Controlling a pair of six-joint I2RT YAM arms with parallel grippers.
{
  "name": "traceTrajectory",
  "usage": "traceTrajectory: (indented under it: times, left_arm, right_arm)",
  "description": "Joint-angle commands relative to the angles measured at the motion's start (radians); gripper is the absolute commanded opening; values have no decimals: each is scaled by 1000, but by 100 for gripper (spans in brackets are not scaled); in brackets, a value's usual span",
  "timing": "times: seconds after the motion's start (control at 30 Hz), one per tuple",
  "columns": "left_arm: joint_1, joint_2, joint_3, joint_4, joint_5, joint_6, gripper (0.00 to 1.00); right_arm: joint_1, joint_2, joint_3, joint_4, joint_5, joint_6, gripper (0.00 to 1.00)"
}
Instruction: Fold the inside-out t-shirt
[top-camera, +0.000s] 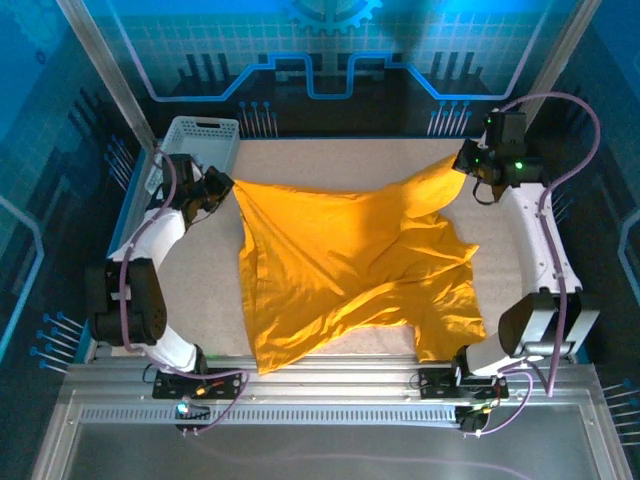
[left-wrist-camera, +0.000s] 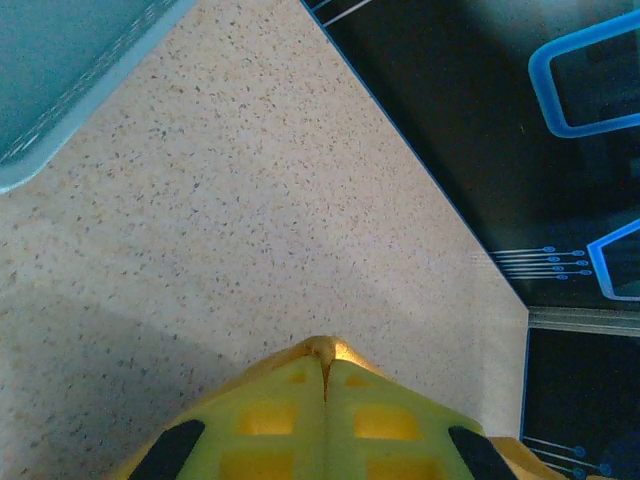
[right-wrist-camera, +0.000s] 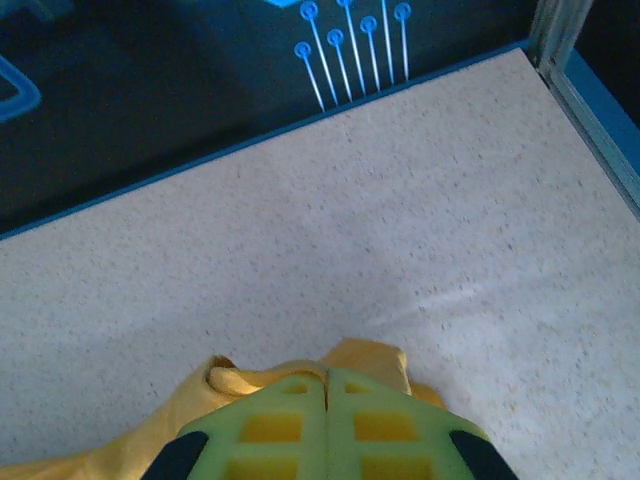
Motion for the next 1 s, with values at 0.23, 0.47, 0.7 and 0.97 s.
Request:
traceTrajectory:
  times: [0.23, 0.47, 0.7, 0.97]
  left_arm:
    - [18, 11, 159, -23, 104, 56, 0]
    - [19, -110, 163, 0, 157, 93, 0]
    - [18, -307, 110, 84, 135, 108, 0]
    - [18, -510, 132, 50, 128, 134, 0]
  right_arm:
    - [-16, 95, 550, -141, -14, -63, 0]
    - [-15, 41, 760, -231, 17, -107, 0]
    - [-14, -31, 851, -268, 49, -144, 0]
    - [-15, -161, 915, -258, 73, -168, 0]
